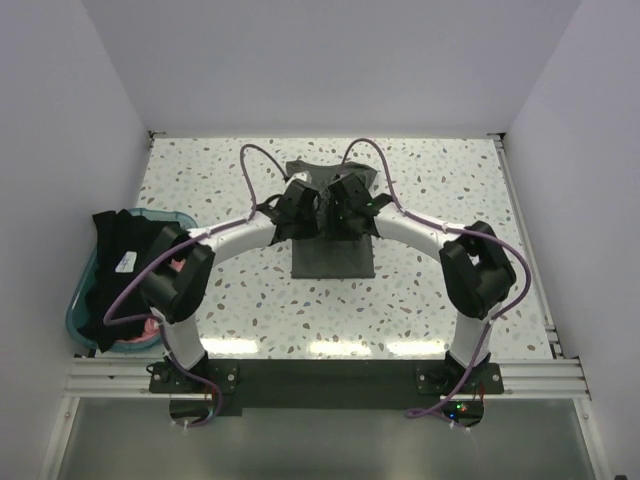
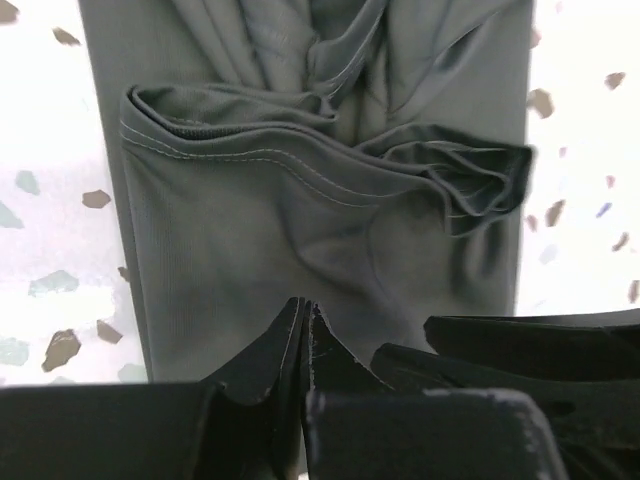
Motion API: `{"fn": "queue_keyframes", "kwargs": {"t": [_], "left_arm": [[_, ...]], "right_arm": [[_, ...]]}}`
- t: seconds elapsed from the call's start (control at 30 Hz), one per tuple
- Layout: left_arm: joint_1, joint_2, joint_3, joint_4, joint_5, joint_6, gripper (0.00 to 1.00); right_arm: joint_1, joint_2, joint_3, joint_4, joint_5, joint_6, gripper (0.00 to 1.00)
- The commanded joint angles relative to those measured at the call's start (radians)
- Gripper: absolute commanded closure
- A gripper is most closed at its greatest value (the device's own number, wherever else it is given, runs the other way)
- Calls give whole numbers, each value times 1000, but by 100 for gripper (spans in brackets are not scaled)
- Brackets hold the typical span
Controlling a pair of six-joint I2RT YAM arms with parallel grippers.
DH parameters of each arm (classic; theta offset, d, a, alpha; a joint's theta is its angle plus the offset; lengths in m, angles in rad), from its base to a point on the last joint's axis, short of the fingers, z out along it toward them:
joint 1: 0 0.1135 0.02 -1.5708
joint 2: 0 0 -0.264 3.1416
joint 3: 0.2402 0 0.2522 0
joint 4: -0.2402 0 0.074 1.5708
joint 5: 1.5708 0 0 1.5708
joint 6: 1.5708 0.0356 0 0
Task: Fold and stack the t-shirts
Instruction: Fold the tshirt
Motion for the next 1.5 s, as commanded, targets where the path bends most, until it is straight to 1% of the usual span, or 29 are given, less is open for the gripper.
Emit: {"fn": "queue_keyframes", "kwargs": {"t": [0.0, 0.03, 0.17, 0.23, 0.27, 0.3, 0.4, 0.5, 0.7, 0.77, 0.97, 1.03, 1.1, 1.13, 1.23, 1.27, 1.33, 1.37, 1.47], "left_arm": [[11, 69, 54, 41, -11, -18, 98], [11, 84, 69, 37, -14, -13, 99], [37, 162, 155, 41, -16, -1, 97], [63, 179, 171, 58, -7, -1, 94], [70, 185, 172, 67, -7, -4, 91], [79, 191, 172, 76, -7, -4, 85], [105, 211, 181, 72, -7, -9, 78], [116, 234, 186, 52, -5, -10, 73], [125, 262, 181, 32, 15, -12, 71], [128, 247, 180, 30, 21, -7, 71], [130, 127, 183, 70, 6, 48, 62], [119, 98, 175, 92, 6, 72, 61], [101, 69, 174, 110, 4, 92, 61], [73, 69, 181, 112, 3, 114, 62], [18, 99, 204, 106, -27, 129, 67], [10, 112, 210, 106, -31, 129, 71], [-5, 148, 227, 98, -28, 119, 75], [-11, 158, 229, 99, -25, 116, 79], [-25, 196, 235, 110, -25, 114, 82]], "right_arm": [[-31, 57, 47, 3, 17, -38, 62], [-43, 92, 92, -13, 20, -46, 62], [-111, 153, 158, -44, 18, -62, 62], [-152, 182, 199, -55, 17, -66, 62], [-163, 190, 213, -69, 17, -69, 62], [-172, 199, 225, -69, 18, -74, 62], [-198, 250, 290, -116, 9, -81, 62], [-209, 276, 304, -119, 13, -88, 62], [-223, 299, 278, -110, 21, -92, 62], [-232, 293, 261, -109, 24, -92, 62], [-237, 206, 261, -110, 49, -101, 62], [-237, 167, 262, -109, 55, -106, 62], [-234, 143, 253, -99, 47, -105, 62], [-229, 135, 241, -93, 44, -103, 62], [-219, 118, 229, -87, 47, -98, 62], [-217, 115, 226, -86, 49, -98, 62], [-211, 114, 212, -75, 47, -98, 62], [-208, 112, 206, -69, 46, -95, 62], [-194, 112, 176, -44, 26, -92, 62]]}}
